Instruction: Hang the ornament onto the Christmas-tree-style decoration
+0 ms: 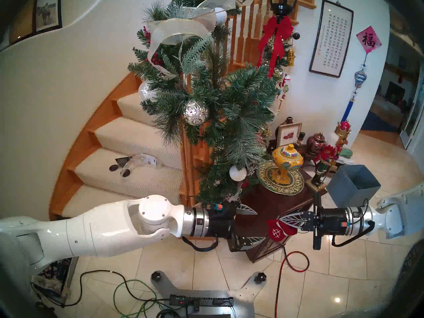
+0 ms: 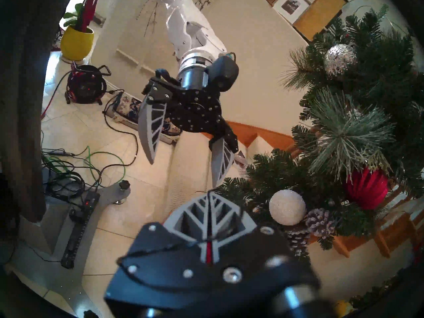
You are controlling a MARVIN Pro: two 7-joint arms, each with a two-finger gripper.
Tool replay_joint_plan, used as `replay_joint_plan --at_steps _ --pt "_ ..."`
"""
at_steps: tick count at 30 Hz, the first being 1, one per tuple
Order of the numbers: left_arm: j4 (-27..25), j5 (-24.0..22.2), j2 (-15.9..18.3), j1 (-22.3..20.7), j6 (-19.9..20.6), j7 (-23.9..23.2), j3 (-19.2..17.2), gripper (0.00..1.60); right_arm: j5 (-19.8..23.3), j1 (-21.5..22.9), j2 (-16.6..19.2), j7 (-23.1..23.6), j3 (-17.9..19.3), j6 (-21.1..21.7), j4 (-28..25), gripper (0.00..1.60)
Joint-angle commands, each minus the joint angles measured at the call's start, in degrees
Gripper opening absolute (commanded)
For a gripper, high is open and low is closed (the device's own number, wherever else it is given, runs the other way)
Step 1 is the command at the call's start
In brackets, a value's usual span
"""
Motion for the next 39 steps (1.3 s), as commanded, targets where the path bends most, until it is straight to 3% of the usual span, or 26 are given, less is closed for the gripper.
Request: replay_joint_plan --at_steps 1,14,22,29,39 --pt "0.25 0.17 -3.36 -0.99 1.23 -1.85 0.93 1.6 0.84 5.97 -6.12 -1.5 -4.75 -0.05 -2.87 0.0" --pt "3.61 0.43 -4.59 -2.3 2.98 -4.79 1.88 1.6 2.37 14.52 -15.63 -3.59 -15.81 -0.05 -9.72 0.0" --pt "5.01 0.13 -3.97 -2.73 2.32 -7.08 1.21 1.6 3.27 18.51 -19.43 -4.62 -20.4 -0.05 -13.16 0.0" --pt "5.38 -0.46 -3.22 -2.67 1.06 -8.99 0.54 1.6 3.48 22.07 -20.43 -4.07 -22.76 -0.05 -15.46 0.0" --pt "4.35 -1.27 -1.51 -2.3 -0.55 -10.67 -0.22 1.6 4.21 24.24 -19.81 -2.71 -23.29 -0.05 -16.65 0.0"
